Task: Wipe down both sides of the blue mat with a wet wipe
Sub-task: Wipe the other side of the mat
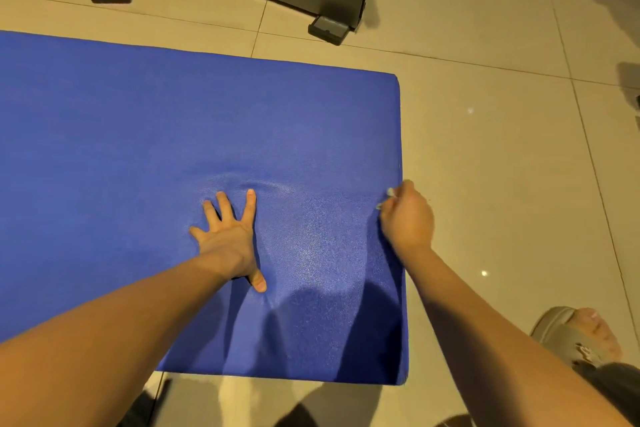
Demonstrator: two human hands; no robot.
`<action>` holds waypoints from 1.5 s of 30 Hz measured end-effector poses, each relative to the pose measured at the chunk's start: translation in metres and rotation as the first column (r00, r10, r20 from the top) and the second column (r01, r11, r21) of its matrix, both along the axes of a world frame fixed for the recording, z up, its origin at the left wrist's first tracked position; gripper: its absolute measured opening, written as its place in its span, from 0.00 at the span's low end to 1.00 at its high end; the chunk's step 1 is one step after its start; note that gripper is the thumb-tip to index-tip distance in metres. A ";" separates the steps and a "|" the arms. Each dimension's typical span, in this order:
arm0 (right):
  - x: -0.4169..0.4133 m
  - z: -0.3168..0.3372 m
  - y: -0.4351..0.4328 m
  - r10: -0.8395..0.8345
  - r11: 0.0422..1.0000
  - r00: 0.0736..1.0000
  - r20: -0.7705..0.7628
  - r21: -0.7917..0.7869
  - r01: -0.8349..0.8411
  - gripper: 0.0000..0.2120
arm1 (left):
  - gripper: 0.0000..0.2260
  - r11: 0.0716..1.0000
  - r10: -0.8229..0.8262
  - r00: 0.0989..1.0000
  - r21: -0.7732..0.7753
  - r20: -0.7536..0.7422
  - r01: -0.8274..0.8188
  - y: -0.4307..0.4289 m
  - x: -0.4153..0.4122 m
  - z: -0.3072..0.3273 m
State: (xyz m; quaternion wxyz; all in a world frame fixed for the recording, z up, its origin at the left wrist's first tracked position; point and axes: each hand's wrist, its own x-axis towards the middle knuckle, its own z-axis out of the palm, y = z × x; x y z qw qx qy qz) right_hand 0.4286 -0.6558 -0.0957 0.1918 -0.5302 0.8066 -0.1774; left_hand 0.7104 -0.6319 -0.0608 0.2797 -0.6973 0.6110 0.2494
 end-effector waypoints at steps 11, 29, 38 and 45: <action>0.108 -0.008 -0.027 0.206 0.977 0.966 0.158 0.030 -0.213 0.10 | 0.80 1.000 0.023 0.999 0.006 -0.031 -0.022 0.000 0.000 0.001; 0.038 -0.009 -0.038 0.012 1.000 0.998 0.065 -0.007 -0.011 0.08 | 0.81 1.000 0.022 0.999 0.010 -0.027 -0.022 -0.002 0.001 -0.001; 0.063 -0.008 -0.052 0.289 0.956 0.957 0.017 0.043 -0.290 0.09 | 0.81 1.000 0.016 1.000 0.011 -0.019 -0.016 -0.003 0.001 -0.003; -0.012 -0.002 -0.053 0.001 0.999 0.998 0.059 -0.037 0.001 0.10 | 0.82 1.000 0.025 1.000 0.018 -0.011 -0.025 -0.003 0.000 -0.001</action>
